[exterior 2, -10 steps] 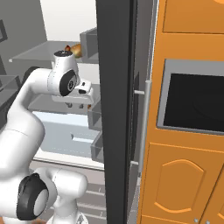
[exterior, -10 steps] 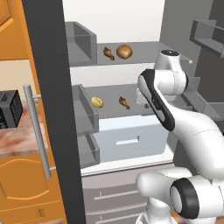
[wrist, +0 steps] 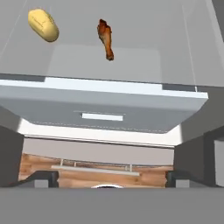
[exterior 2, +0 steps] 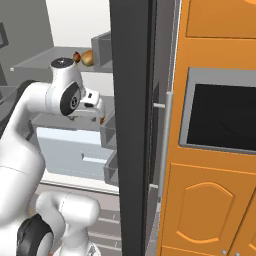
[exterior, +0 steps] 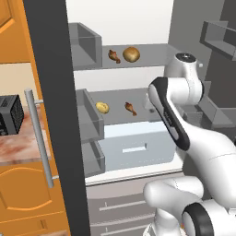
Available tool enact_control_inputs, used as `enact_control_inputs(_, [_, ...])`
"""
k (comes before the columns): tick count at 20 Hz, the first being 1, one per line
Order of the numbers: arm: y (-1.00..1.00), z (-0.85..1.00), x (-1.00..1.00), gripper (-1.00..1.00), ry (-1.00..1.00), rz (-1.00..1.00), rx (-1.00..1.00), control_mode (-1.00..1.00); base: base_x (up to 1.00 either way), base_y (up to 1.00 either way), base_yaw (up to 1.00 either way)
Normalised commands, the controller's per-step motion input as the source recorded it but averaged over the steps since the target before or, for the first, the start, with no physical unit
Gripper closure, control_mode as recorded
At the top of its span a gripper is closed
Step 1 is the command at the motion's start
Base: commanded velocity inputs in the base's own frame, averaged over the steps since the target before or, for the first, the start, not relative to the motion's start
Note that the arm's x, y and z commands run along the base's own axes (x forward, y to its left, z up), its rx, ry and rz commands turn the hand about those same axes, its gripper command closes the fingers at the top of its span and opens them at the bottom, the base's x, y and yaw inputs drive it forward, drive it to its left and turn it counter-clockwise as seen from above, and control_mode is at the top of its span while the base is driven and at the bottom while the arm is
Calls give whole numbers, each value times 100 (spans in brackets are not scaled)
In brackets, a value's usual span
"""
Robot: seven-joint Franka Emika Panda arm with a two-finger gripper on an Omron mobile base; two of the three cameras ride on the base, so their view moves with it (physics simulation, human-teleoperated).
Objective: Place one potato and one chicken drumstick in each tupperware on the nearby counter, to pack two identical lunches.
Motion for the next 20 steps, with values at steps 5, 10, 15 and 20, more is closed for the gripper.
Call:
enact_control_inputs(5, [19, 62, 0, -100, -28, 0, 1, -100, 0, 0, 0])
enact_control_inputs(10, [19, 67, 0, -100, -23, 0, 3, -100, 0, 0, 0])
enact_control_inputs(15, [12, 51, 10, -100, -7, -1, 2, -100, 0, 0, 0])
enact_control_inputs(20, [0, 46, 40, -100, 0, -3, 2, -100, 0, 0, 0])
